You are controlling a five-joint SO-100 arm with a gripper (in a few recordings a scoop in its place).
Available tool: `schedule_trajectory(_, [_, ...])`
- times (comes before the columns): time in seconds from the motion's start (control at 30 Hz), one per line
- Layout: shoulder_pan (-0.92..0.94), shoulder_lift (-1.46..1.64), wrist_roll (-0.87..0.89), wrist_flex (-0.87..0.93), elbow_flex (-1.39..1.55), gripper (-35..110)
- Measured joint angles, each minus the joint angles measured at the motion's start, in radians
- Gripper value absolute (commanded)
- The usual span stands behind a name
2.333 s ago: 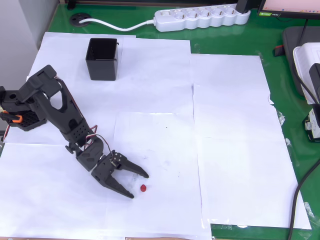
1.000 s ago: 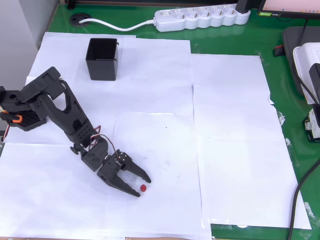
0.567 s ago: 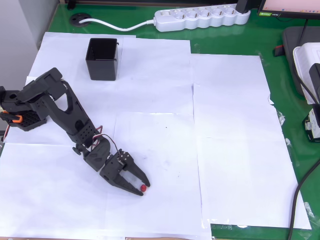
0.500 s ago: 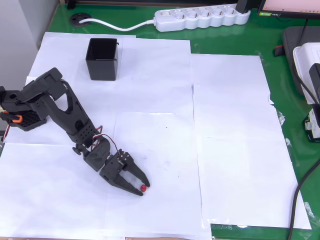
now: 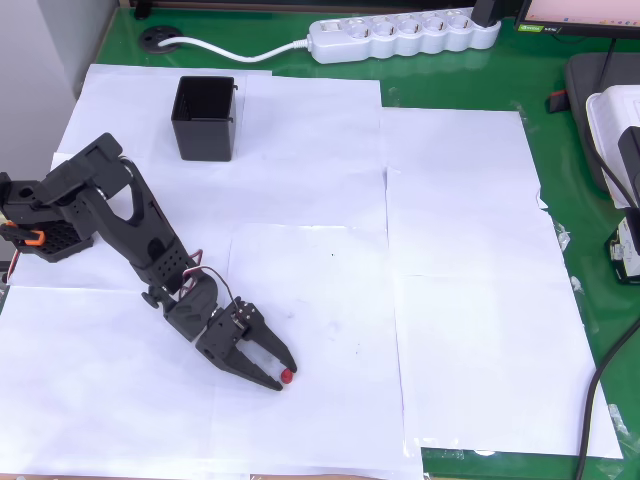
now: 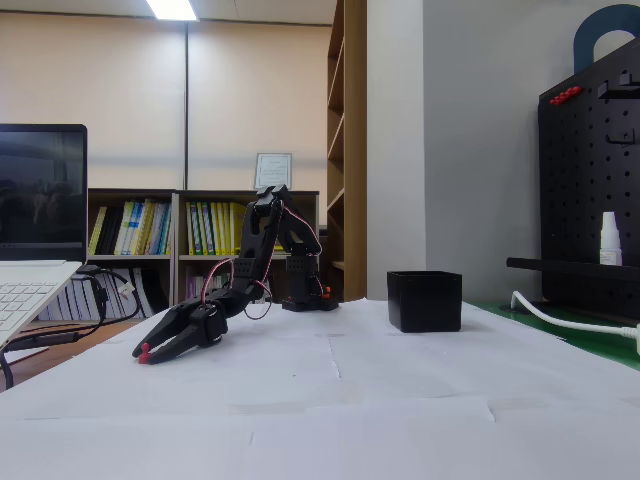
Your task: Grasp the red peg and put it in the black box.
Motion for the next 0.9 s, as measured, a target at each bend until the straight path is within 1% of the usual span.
schedule_trajectory(0.1, [-0.002,0.0,0.0,0.0,0.0,0])
schedule_trajectory(0.5, [-0.005,-0.008,0.009,0.0,-0.003,0])
schedule_trajectory(0.6, [-0.018,-0.044,0.026,0.026,-0.028,0])
schedule_trajectory(0.73, [-0.044,-0.118,0.083,0.118,-0.025,0])
schedule_trajectory(0.9, [-0.106,-0.278,0.138,0.339,0.017,0])
